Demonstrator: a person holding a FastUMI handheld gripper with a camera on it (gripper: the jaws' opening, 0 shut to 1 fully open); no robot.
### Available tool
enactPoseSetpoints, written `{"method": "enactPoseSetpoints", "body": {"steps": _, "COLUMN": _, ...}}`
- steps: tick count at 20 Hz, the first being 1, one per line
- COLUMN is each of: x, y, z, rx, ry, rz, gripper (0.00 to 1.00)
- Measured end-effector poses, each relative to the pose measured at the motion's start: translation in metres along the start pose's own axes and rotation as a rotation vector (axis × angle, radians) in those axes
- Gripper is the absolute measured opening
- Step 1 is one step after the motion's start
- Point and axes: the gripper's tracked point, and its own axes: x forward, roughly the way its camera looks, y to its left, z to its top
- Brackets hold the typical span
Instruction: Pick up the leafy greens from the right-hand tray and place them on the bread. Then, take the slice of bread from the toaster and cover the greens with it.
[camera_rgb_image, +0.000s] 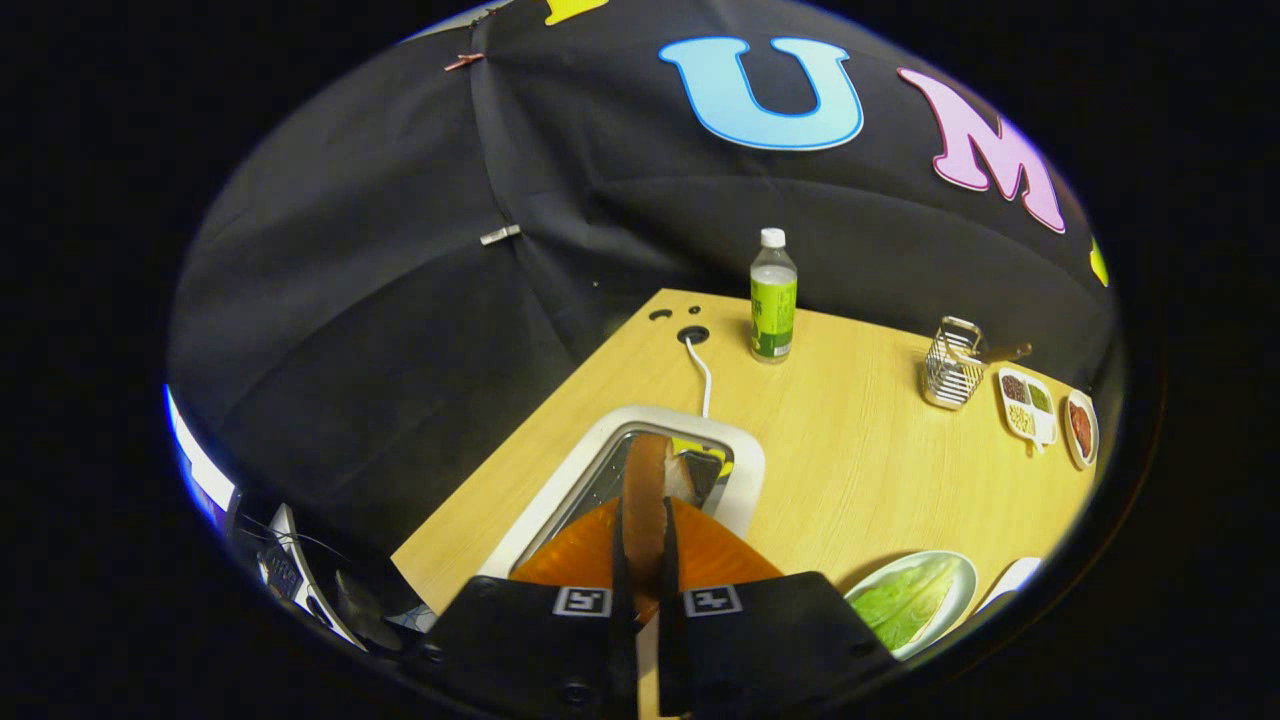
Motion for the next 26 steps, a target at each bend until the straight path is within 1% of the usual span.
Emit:
{"method": "enactPoseSetpoints", "body": {"steps": 1, "x": -0.006, "y": -0.002, "z": 0.004, "rx": 0.008, "ry": -0.008, "rz": 0.011, "gripper": 0.11}}
{"method": "enactPoseSetpoints", "body": {"steps": 7, "x": -0.044, "y": -0.022, "z": 0.036, "rx": 0.052, "ry": -0.084, "rz": 0.012, "gripper": 0.11}}
{"method": "enactPoseSetpoints", "body": {"steps": 9, "x": -0.057, "y": -0.023, "z": 0.046, "rx": 0.085, "ry": -0.110, "rz": 0.023, "gripper": 0.11}}
{"method": "enactPoseSetpoints", "body": {"steps": 11, "x": -0.072, "y": -0.037, "z": 0.059, "rx": 0.099, "ry": -0.141, "rz": 0.010, "gripper": 0.10}}
{"method": "enactPoseSetpoints", "body": {"steps": 14, "x": -0.083, "y": -0.063, "z": 0.065, "rx": 0.139, "ry": -0.164, "rz": -0.022, "gripper": 0.10}}
{"method": "enactPoseSetpoints", "body": {"steps": 18, "x": -0.091, "y": -0.116, "z": 0.046, "rx": 0.189, "ry": -0.142, "rz": -0.110, "gripper": 0.11}}
{"method": "enactPoseSetpoints", "body": {"steps": 23, "x": -0.092, "y": -0.160, "z": 0.003, "rx": 0.274, "ry": -0.072, "rz": -0.160, "gripper": 0.11}}
{"method": "enactPoseSetpoints", "body": {"steps": 26, "x": -0.092, "y": -0.181, "z": -0.025, "rx": 0.296, "ry": -0.044, "rz": -0.195, "gripper": 0.11}}
